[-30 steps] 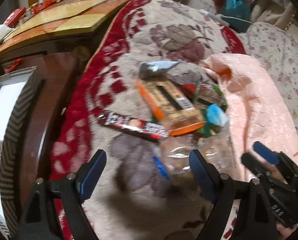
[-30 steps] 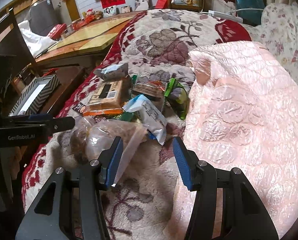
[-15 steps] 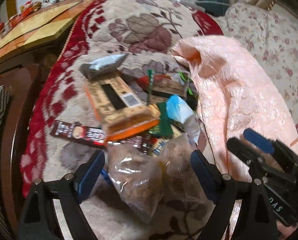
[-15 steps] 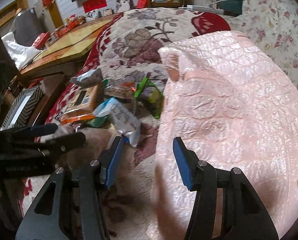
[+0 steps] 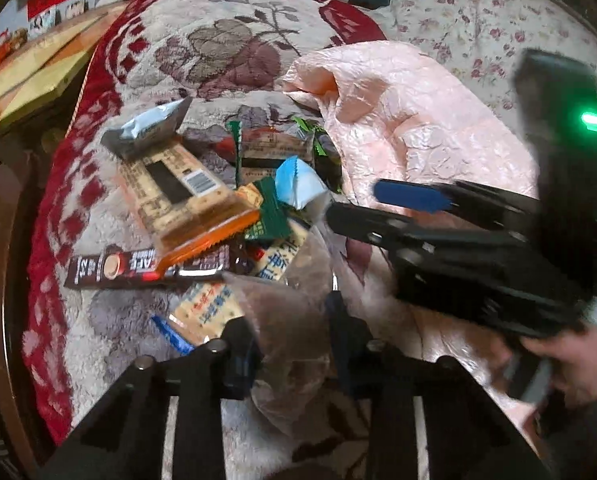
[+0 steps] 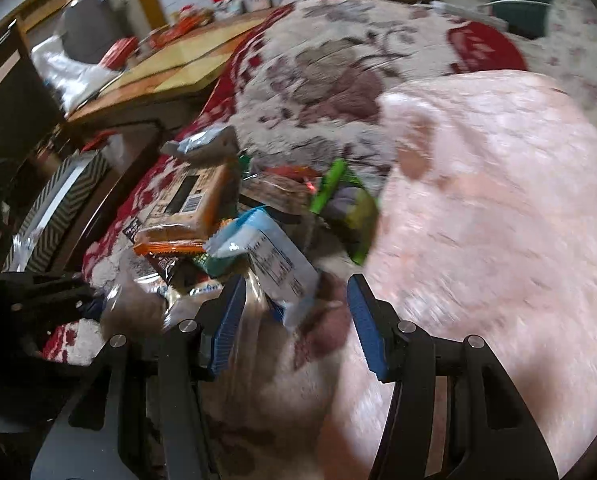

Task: Organize snacks
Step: 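Grasp a bag of dried meat with the left tool while the right grasps a blue-white packet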

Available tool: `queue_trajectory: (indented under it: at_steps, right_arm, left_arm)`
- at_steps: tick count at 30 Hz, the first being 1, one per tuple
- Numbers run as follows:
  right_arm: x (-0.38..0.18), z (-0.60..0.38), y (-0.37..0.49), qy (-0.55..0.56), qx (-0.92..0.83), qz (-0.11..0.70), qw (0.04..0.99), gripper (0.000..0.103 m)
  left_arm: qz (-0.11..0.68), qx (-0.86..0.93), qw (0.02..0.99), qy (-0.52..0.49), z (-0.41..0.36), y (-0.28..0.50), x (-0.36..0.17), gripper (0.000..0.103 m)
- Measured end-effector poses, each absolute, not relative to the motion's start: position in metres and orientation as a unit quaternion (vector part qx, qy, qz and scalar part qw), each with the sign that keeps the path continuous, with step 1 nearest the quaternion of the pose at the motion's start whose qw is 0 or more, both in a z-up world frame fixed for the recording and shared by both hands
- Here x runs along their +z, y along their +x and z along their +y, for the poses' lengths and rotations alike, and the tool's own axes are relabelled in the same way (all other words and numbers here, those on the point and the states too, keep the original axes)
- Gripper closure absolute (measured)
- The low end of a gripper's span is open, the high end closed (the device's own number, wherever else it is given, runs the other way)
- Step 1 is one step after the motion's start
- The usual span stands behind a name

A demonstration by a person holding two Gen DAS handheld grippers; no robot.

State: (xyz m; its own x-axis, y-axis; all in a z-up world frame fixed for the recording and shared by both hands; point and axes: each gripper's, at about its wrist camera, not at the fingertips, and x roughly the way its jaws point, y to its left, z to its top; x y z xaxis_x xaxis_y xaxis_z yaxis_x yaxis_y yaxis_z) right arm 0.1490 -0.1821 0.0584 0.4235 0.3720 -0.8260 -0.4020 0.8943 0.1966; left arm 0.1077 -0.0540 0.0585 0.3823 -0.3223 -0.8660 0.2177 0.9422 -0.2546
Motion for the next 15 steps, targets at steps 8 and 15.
queue_trajectory:
  at_steps: [8, 15]
  right_arm:
    - [0.029, -0.170, 0.178, -0.009, 0.286, 0.502, 0.816, 0.050]
    - [0.027, -0.158, 0.177, -0.020, 0.299, 0.486, 0.821, 0.070]
  left_arm:
    - [0.534, -0.183, 0.823, -0.056, -0.037, 0.097, 0.060, 0.075]
    - [0.530, -0.186, 0.826, -0.048, -0.033, 0.093, 0.057, 0.062]
